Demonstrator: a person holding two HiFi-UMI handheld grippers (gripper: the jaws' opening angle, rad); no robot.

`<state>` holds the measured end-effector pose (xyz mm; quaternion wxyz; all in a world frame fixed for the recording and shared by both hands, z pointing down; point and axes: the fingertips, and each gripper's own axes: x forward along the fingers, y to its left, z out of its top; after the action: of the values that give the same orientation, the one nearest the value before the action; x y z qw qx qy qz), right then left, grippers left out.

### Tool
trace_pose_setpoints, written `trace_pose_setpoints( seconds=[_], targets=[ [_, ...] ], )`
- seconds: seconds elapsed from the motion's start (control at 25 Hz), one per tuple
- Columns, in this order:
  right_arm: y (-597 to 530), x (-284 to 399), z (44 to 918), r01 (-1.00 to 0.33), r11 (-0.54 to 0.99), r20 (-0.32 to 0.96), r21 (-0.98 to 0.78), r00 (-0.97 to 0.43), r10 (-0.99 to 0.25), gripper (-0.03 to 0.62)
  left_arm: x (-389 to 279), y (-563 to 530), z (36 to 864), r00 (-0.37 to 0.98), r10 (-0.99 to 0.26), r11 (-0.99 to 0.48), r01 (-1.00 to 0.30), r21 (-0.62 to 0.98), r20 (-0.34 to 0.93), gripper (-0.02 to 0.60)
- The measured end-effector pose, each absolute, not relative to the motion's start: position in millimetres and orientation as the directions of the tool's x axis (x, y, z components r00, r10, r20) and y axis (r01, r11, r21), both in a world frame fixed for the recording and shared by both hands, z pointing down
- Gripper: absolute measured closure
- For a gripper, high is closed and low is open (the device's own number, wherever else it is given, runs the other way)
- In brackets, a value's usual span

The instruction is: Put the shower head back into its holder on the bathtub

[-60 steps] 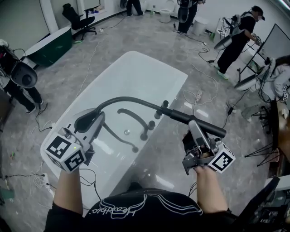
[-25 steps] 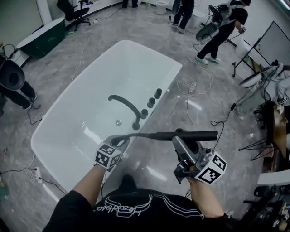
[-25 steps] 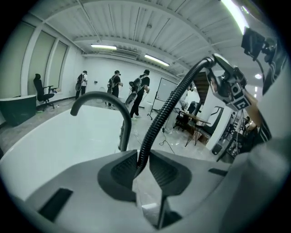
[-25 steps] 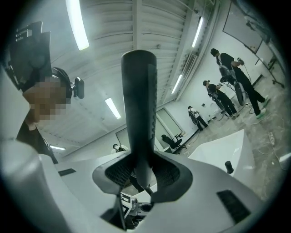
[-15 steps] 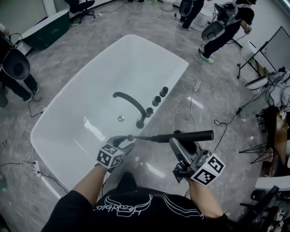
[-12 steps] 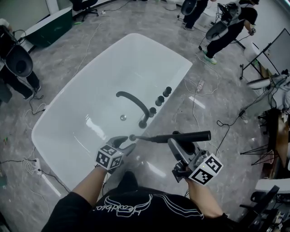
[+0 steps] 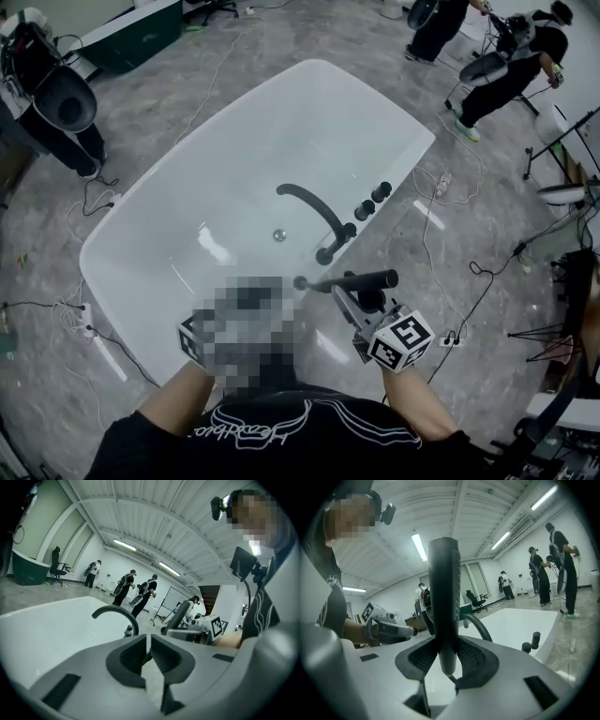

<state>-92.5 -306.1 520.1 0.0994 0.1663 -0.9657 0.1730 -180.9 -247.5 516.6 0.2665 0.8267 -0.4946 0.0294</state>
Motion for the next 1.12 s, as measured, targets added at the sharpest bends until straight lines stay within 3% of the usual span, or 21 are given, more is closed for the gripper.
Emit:
trace_pose_setpoints(
  seconds=[0.08, 0.36, 1.12],
  targets=[
    [-302, -109, 542, -0.346, 0.899, 0.294, -0.270, -0.918, -0.265, 0.461, -192, -241, 505, 0.504, -0.817, -0.375, -0.834, 0.403, 0.281, 0.575],
    [-308, -143, 603, -0.337, 0.922, 0.402, -0.189, -0.884, -0.240, 0.460, -208, -240, 479, 0.515, -0.826, -0.395, -0.818, 0.417, 0.227, 0.577],
    [-300, -174, 738, -0.310, 0.948, 0.631, -0.066, -0.749, -0.201, 0.461, -244, -240, 498, 0.515, -0.816, -0.368, -0.813, 0.452, 0.263, 0.577]
  ],
)
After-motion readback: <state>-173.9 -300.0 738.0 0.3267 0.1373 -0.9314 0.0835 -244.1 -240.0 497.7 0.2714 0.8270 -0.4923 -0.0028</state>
